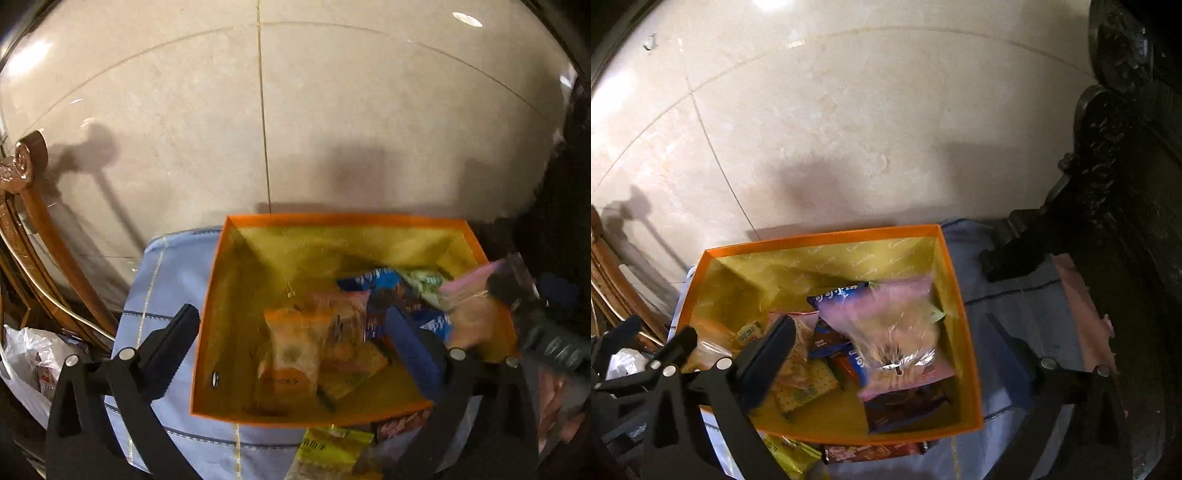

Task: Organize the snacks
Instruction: 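Carry both packs over the orange box and release them inside, then grasp the red wafer pack with the right tool while the left tool grasps a round bun pack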

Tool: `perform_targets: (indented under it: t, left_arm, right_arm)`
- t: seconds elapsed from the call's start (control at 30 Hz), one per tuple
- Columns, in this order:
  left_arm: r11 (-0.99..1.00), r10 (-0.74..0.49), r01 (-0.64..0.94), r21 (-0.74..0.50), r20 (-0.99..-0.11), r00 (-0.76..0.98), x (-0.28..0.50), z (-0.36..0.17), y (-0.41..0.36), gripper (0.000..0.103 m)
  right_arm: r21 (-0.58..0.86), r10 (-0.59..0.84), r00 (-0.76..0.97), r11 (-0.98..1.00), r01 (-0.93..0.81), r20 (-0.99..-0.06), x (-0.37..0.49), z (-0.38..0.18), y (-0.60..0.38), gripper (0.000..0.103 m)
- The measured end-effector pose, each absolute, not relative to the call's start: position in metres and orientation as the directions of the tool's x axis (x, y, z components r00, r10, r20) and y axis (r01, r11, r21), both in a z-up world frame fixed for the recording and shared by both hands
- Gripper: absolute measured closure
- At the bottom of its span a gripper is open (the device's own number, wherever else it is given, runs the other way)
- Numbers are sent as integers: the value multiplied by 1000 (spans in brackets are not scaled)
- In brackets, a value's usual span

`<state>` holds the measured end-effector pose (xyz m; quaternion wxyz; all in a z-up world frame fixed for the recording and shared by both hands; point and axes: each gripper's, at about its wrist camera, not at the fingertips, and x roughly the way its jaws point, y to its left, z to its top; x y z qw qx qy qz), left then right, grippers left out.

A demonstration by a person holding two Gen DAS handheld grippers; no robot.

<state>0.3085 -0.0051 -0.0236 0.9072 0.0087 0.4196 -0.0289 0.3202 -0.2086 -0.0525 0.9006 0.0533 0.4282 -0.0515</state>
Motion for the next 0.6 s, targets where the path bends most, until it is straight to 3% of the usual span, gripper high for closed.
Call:
perform_targets:
  t: [0.1, 0.17, 0.27, 0.37, 0.47, 0.6]
  left_arm:
    - [997, -81, 56, -59, -781, 619, 290, -35, 17, 4]
    - [996, -80, 68, -48, -796, 600, 272, -44, 27, 4]
    - [984, -4, 147, 99, -816, 578, 235, -65, 29, 4]
    - [971, 21, 179, 157, -805, 593, 195, -82, 34, 4]
    - [968, -43, 232, 98, -844, 535, 164, -108, 36, 4]
    - [955, -35, 272, 118, -866, 498, 143, -136, 37, 4]
  right_arm:
    - [0, -31, 623, 999, 49, -782, 291, -49, -208, 4]
    - [-15, 61, 600, 993, -121, -798, 256, -57, -199, 4]
    - [-35, 129, 473, 946, -324, -872, 206, -87, -182, 4]
    - [-59, 72, 332, 928, -367, -941, 165, -135, -177, 4]
    - [9, 111, 273, 937, -350, -956, 142, -165, -182, 4]
    - [72, 162, 256, 942, -328, -953, 140, -187, -181, 4]
